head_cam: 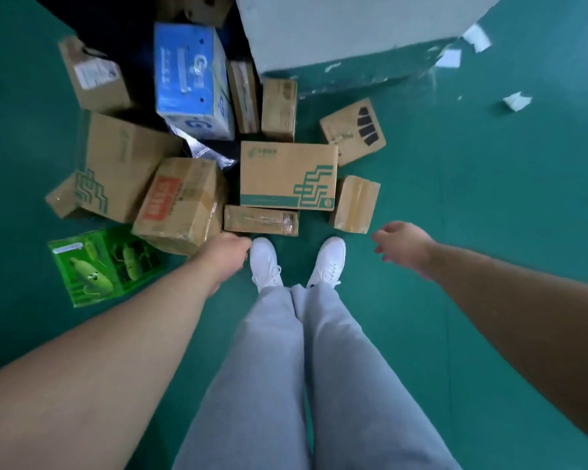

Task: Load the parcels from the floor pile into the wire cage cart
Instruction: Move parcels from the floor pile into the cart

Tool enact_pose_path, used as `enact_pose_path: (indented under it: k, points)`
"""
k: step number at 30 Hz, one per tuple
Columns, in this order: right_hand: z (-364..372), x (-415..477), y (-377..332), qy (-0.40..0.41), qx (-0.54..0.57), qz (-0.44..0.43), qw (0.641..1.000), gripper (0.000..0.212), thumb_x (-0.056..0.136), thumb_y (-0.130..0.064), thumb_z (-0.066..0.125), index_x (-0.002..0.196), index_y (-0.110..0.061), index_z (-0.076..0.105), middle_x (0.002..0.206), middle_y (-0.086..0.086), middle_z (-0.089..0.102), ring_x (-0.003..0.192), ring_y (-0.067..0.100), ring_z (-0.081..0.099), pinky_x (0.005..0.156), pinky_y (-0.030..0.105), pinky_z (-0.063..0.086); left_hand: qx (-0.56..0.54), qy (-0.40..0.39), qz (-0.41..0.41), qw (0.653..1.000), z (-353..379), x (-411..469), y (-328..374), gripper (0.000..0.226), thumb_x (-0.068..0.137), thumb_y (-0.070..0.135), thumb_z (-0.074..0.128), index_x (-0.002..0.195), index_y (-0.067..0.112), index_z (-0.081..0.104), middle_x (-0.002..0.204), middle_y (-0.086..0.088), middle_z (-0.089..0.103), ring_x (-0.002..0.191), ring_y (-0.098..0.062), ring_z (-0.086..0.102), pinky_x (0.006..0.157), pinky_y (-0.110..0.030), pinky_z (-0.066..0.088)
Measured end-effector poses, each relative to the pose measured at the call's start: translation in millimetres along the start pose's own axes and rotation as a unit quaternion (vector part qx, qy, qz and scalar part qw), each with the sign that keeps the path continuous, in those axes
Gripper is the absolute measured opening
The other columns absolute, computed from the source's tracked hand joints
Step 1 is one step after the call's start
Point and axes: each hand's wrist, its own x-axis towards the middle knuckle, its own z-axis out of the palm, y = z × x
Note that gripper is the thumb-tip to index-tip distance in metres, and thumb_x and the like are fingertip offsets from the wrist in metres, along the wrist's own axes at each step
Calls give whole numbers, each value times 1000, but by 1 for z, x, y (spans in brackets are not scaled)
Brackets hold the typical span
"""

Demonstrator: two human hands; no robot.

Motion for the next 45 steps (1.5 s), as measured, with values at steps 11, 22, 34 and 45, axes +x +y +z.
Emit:
enact_pose_path:
  k: [11,22,34,45]
  points:
    - [83,288,-52,68,94,24,993,63,101,-25,48,159,-23,26,120,6,50,107,26,51,87,34,41,-49,56,49,996,42,299,65,60,82,28,69,137,16,47,115,-3,63,91,-18,63,74,-29,50]
    - [105,304,-47,-2,346,24,938,42,99,-53,45,114,-21,68,96,0,80,72,14,76,66,32,57,-186,-28,-13,982,45,288,52,17,97,45,55,98,30,64,95,3,70,94,-20,64,74,-34,48]
    - [45,8,-34,8,373,32,927,43,92,-60,64,125,-33,60,122,-10,65,110,11,62,83,44,56,-342,27,-86,936,-36,-3,-36,53,90,71,57,133,41,53,129,9,65,115,-22,63,71,-37,55]
    - [74,-219,-65,-128,20,-158,979,32,105,-48,47,124,-24,56,121,-1,59,107,14,57,101,50,52,-543,132,-123,820,-19,-308,-186,24,107,37,48,130,31,51,123,5,59,111,-19,53,105,-48,41]
